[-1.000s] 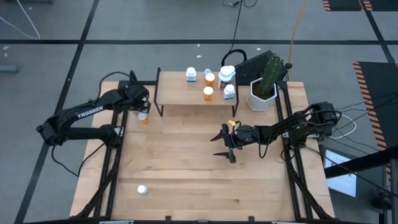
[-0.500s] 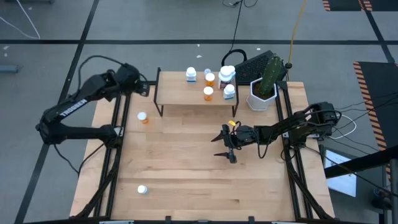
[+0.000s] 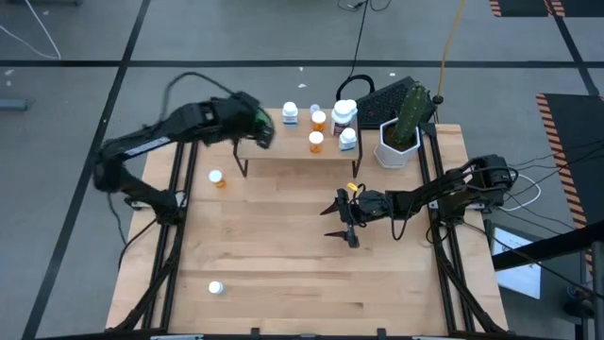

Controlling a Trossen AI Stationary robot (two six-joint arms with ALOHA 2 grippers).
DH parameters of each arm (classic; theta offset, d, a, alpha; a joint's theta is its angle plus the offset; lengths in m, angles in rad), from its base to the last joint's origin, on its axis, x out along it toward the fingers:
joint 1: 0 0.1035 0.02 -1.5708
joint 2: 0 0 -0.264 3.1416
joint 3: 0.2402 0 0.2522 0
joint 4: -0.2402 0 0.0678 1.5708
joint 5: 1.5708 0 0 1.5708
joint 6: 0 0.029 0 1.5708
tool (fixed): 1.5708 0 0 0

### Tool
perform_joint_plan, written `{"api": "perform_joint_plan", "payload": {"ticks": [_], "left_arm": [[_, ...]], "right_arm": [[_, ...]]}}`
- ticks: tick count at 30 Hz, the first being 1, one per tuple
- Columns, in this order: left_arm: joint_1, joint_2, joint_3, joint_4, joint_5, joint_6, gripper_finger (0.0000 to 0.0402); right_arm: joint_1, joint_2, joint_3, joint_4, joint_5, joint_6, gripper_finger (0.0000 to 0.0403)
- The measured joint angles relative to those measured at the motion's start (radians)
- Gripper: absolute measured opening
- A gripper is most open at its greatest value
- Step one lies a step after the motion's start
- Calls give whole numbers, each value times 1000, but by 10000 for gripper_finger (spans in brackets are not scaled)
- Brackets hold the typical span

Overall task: Pick and place medicine bottles onto shelf by color
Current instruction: Put the green medicine bottle on the shelf

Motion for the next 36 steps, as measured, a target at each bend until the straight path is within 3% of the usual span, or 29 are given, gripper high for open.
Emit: {"api": "perform_joint_plan", "payload": {"ticks": [7, 13, 21, 31, 36], "left_arm": [[-14, 241, 155, 26, 10, 55, 212], [3, 363, 246, 15, 107, 65, 212], [42, 382, 264, -13, 108, 65, 215], [89, 392, 263, -27, 184, 96, 216], [94, 400, 263, -12, 182, 111, 239]], "right_arm": [[0, 0, 0, -11, 0, 2, 314], [0, 0, 0, -29, 0, 2, 314], [0, 0, 0, -39, -2, 2, 314], [0, 0, 0, -38, -3, 13, 314], [0, 0, 0, -38, -3, 12, 314]]}}
